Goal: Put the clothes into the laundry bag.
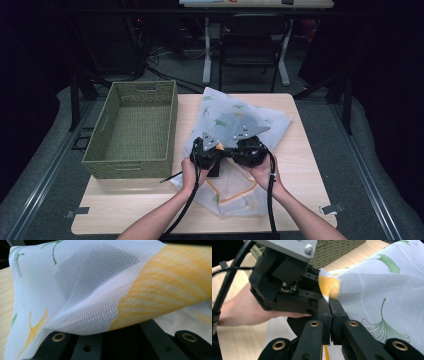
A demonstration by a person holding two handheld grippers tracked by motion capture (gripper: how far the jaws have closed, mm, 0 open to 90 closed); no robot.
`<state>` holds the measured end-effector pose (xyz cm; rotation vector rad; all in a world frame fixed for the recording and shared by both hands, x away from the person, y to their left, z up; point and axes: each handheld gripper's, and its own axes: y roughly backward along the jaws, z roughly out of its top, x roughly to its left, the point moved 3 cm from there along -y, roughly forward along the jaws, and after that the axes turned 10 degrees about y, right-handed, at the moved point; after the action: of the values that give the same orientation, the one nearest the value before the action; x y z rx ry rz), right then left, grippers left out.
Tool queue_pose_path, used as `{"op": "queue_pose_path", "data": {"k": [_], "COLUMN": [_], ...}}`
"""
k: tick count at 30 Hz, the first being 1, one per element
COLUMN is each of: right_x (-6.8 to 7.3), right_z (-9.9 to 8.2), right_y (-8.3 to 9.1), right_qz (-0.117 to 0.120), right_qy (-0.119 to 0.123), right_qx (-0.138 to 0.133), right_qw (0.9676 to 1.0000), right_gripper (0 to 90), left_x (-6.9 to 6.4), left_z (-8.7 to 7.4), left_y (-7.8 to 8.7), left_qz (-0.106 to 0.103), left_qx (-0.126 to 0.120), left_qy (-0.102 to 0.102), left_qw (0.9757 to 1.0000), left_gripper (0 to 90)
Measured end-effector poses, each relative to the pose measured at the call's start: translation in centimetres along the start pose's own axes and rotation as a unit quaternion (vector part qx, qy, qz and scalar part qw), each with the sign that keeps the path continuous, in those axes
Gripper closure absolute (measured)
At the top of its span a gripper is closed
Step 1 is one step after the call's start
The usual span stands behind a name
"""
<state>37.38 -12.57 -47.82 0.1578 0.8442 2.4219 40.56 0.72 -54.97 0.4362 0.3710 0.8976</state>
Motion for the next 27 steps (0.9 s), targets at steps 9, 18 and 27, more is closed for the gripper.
{"op": "queue_pose_path", "data": {"k": [9, 18, 27], "right_x": [-0.4, -0.3, -0.2], "right_z": [-0.7, -1.4, -1.2], "right_y": [-0.6, -1.0, -0.8], "right_qz": [0.009, 0.014, 0.011], "right_qy": [-0.024, -0.022, -0.019], "right_qx": [0.013, 0.036, 0.034], "right_qw": [0.9996, 0.999, 0.9992], "right_gripper": [88.9, 88.7, 88.7], "left_x": [0.3, 0.5, 1.2], "left_z": [-1.2, -1.7, -1.0], "left_y": [-2.5, -1.1, 3.6], "left_qz": [0.016, -0.015, -0.014], "left_qx": [0.008, 0.085, 0.099], "left_qy": [-0.004, -0.043, -0.068], "left_qw": [0.9998, 0.9954, 0.9927], "left_gripper": [84.3, 48.9, 24.2]}}
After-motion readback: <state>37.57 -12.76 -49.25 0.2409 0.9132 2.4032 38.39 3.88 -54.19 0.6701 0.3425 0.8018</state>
